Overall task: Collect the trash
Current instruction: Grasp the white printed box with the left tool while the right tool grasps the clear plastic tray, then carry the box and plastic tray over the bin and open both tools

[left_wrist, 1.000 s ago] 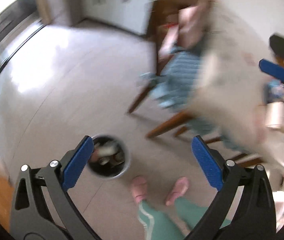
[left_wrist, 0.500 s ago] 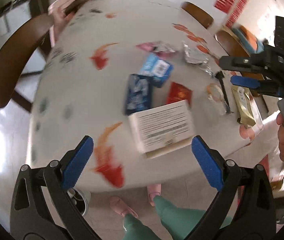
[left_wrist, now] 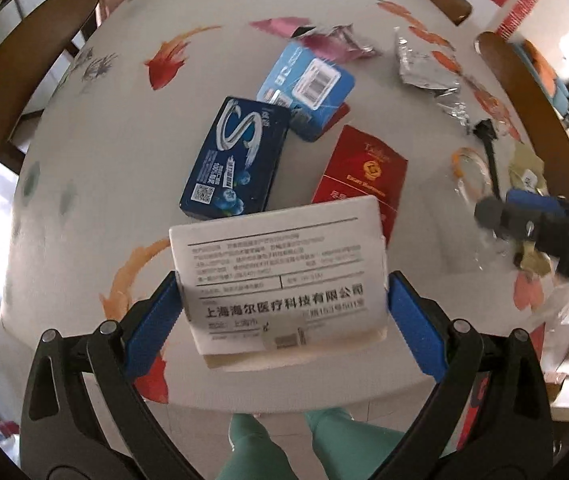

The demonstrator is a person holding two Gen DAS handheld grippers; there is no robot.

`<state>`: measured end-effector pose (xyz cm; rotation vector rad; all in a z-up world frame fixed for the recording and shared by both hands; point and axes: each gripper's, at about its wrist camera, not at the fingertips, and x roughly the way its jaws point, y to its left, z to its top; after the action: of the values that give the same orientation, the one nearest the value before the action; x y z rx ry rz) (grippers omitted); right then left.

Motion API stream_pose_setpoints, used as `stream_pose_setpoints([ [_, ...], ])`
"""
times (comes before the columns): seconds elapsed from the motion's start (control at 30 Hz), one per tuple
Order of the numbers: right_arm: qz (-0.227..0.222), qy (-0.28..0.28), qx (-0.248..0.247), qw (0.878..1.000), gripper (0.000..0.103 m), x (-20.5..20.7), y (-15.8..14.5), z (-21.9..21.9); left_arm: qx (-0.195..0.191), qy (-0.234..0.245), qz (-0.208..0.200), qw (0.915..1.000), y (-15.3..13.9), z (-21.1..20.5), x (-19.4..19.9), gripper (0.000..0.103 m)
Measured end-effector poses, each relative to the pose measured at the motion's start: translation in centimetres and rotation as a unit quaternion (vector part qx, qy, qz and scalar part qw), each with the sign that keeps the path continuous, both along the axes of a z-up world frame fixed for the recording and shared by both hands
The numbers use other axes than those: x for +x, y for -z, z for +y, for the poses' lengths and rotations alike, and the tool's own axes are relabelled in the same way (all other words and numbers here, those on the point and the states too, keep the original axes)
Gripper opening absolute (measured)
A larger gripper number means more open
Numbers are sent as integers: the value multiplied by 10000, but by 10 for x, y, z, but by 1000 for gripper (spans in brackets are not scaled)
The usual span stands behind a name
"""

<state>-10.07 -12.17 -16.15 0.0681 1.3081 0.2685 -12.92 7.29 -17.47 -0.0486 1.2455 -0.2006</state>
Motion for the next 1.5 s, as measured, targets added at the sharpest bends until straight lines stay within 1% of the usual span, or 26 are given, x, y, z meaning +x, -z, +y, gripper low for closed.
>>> stream_pose_setpoints([
  [0.07,80,-91,-60,9999,85,1,11,0,-30,-90,60,9999,5,-1,3,96],
  [0.13,182,-157,-82,9997,85,2,20,-1,-132,-129,22,9998,6,0,3,96],
  [0.17,217,-188,-82,9996,83,3,23,-1,-201,-159,10,9997,7,1,4,95],
  [0.23,301,-262,-40,9992,67,3,29,-1,-263,-197,-15,9995,8,3,4,94],
  [0.27,327,-239,31,9992,60,3,31,-3,-281,-199,-25,9994,7,4,4,94],
  [0.37,356,-114,168,9992,56,3,30,-10,-232,-153,-71,9996,5,6,2,93],
  [0.47,317,2,225,9992,54,3,23,-16,-273,-146,-87,9995,2,11,0,93],
  [0.53,228,86,233,9994,54,2,13,-19,-253,-156,-135,9995,-4,17,-3,93],
  [0.63,16,229,383,9990,54,0,-9,-24,-344,-209,-290,9988,-21,31,-10,93],
  [0.73,-303,88,777,9965,54,-2,-44,-14,-471,-395,-487,9969,-40,53,-20,93],
  [0.83,-497,-334,1050,9927,54,2,-70,20,-569,-717,-642,9937,-55,84,-31,93],
  [0.87,-526,-524,1151,9906,54,2,-76,36,-585,-925,-690,9916,-60,104,-38,93],
  [0.93,-548,-1057,1359,9835,54,2,-86,86,-529,-1219,-769,9881,-65,132,-50,93],
  [1.03,-411,-1737,1595,9709,54,-2,-86,157,-373,-1873,-804,9783,-67,192,-76,93],
  [1.07,-299,-2022,1661,9647,54,-7,-83,191,-299,-2177,-767,9725,-64,217,-90,93],
  [1.1,-210,-2219,1683,9602,54,-11,-79,213,-241,-2429,-728,9670,-60,238,-104,93],
  [1.13,-52,-2564,1696,9516,54,-20,-73,249,-201,-2631,-688,9621,-56,255,-114,93],
  [1.17,54,-2836,1667,9443,54,-29,-67,277,-176,-2981,-581,9526,-46,283,-134,93],
  [1.23,281,-3282,1564,9311,54,-49,-51,329,-150,-3387,-448,9397,-30,317,-160,93],
  [1.27,485,-3516,1525,9224,54,-60,-37,361,-132,-3635,-296,9310,-15,339,-176,93],
  [1.3,628,-3624,1492,9179,54,-68,-27,380,-179,-3791,-203,9249,-3,353,-188,93],
  [1.33,869,-3782,1411,9108,54,-82,-7,409,-234,-3992,-58,9165,15,372,-203,93],
  [1.37,1014,-3863,1332,9071,54,-89,7,426,-229,-4106,24,9115,28,383,-212,93],
  [1.43,1349,-4023,1111,8987,54,-109,46,466,-375,-4281,242,9026,63,406,-228,93],
  [1.47,1533,-4093,946,8945,54,-120,71,485,-432,-4413,437,8953,88,419,-237,93],
  [1.5,1652,-4119,819,8924,54,-127,89,497,-495,-4469,542,8916,106,428,-241,93],
])
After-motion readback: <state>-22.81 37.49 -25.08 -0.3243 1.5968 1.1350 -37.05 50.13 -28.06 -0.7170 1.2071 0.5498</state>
